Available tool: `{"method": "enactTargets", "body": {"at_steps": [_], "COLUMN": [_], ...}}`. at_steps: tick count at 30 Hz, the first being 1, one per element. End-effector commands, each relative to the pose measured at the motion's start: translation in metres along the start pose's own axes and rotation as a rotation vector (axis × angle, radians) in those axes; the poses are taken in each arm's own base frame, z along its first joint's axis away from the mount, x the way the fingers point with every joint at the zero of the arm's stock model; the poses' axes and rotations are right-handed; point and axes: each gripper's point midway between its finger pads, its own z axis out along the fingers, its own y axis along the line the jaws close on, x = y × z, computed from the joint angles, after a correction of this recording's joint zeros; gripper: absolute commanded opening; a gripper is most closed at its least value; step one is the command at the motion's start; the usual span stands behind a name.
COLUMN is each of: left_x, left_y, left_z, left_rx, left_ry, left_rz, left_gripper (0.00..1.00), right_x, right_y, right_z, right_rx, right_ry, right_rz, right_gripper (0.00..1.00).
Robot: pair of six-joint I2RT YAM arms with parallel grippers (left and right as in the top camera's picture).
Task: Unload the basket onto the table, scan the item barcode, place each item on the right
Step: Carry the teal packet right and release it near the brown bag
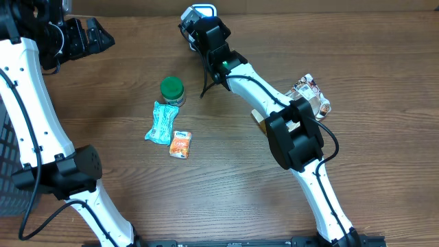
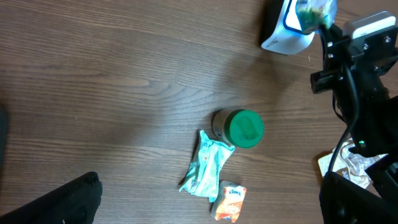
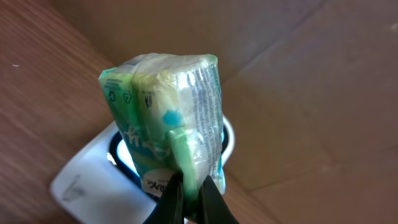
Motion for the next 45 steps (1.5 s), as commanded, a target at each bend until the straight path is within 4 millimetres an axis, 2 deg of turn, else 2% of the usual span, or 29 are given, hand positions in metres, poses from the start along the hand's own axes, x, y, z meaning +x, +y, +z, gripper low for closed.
{"method": "enactTargets", "body": {"at_steps": [1, 2, 3, 5, 8, 10, 11, 12, 17, 22, 24, 26, 27, 28, 29, 32, 36, 38, 40, 41, 43, 45], "left_x": [0.001, 0.001, 0.001, 0.001, 0.001, 0.001, 0.001, 0.001, 0.001, 0.001, 0.001, 0.001, 0.001, 0.001, 0.001, 0.001, 0.001, 0.001, 0.001, 0.001, 0.001, 0.001], "left_y": [-0.006, -0.006, -0.006, -0.006, -0.006, -0.006, -0.006, -0.006, -0.006, -0.005, -0.005, -0.006, -0.005, -0.005, -0.005, -0.005, -0.005, -0.006, -0.005, -0.005, -0.005, -0.005], "left_z": [0.001, 0.001, 0.001, 0.001, 0.001, 0.001, 0.001, 0.001, 0.001, 0.001, 0.001, 0.001, 0.001, 0.001, 0.001, 0.001, 0.001, 0.001, 0.001, 0.001, 0.001, 0.001], "left_rx": [0.006, 0.006, 0.006, 0.006, 0.006, 0.006, 0.006, 0.006, 0.006, 0.005, 0.004, 0.006, 0.006, 0.006, 0.006, 0.006, 0.005, 0.006, 0.006, 0.006, 0.006, 0.006], "left_ry": [0.006, 0.006, 0.006, 0.006, 0.006, 0.006, 0.006, 0.006, 0.006, 0.006, 0.004, 0.004, 0.004, 0.004, 0.004, 0.004, 0.004, 0.004, 0.004, 0.004, 0.004, 0.004], "left_rz": [0.013, 0.013, 0.013, 0.013, 0.013, 0.013, 0.013, 0.013, 0.013, 0.013, 0.014, 0.014, 0.014, 0.014, 0.014, 0.014, 0.014, 0.014, 0.014, 0.014, 0.014, 0.013], "left_gripper": [0.99, 1.00, 1.00, 1.00, 1.00, 1.00, 1.00, 1.00, 1.00, 1.00, 1.00, 1.00, 1.00, 1.00, 1.00, 1.00, 1.00, 1.00, 1.00, 1.00, 1.00, 1.00], "right_x": [-0.064, -0.071, -0.082, -0.091, -0.087, -0.060, -0.050, -0.013, 0.095, 0.170, 0.192, 0.224, 0.231, 0.238, 0.243, 0.233, 0.190, 0.167, 0.141, 0.125, 0.115, 0.108], "right_y": [-0.040, -0.044, -0.047, -0.047, -0.052, -0.053, -0.051, -0.043, -0.021, 0.007, 0.014, 0.020, 0.020, 0.020, 0.018, 0.011, -0.003, -0.006, 0.004, 0.019, 0.041, 0.055], "right_z": [-0.046, -0.057, -0.077, -0.103, -0.153, -0.183, -0.190, -0.207, -0.243, -0.259, -0.264, -0.272, -0.275, -0.278, -0.282, -0.285, -0.280, -0.279, -0.282, -0.288, -0.297, -0.302], "right_rx": [-0.029, -0.056, -0.126, -0.227, -0.384, -0.437, -0.451, -0.470, -0.454, -0.446, -0.428, -0.400, -0.394, -0.390, -0.389, -0.449, -0.549, -0.588, -0.683, -0.759, -0.784, -0.788], "right_ry": [-0.110, -0.112, -0.106, -0.085, 0.040, 0.209, 0.267, 0.449, 0.933, 1.180, 1.250, 1.346, 1.368, 1.391, 1.415, 1.402, 1.278, 1.223, 1.174, 1.157, 1.174, 1.173], "right_rz": [0.204, 0.244, 0.323, 0.418, 0.618, 0.724, 0.747, 0.784, 0.775, 0.756, 0.772, 0.805, 0.811, 0.817, 0.822, 0.830, 0.839, 0.858, 0.896, 0.907, 0.871, 0.832], "right_gripper": [0.04, 0.04, 0.04, 0.04, 0.04, 0.04, 0.04, 0.04, 0.04, 0.04, 0.04, 0.04, 0.04, 0.07, 0.17, 0.33, 0.50, 0.51, 0.48, 0.48, 0.49, 0.50]}}
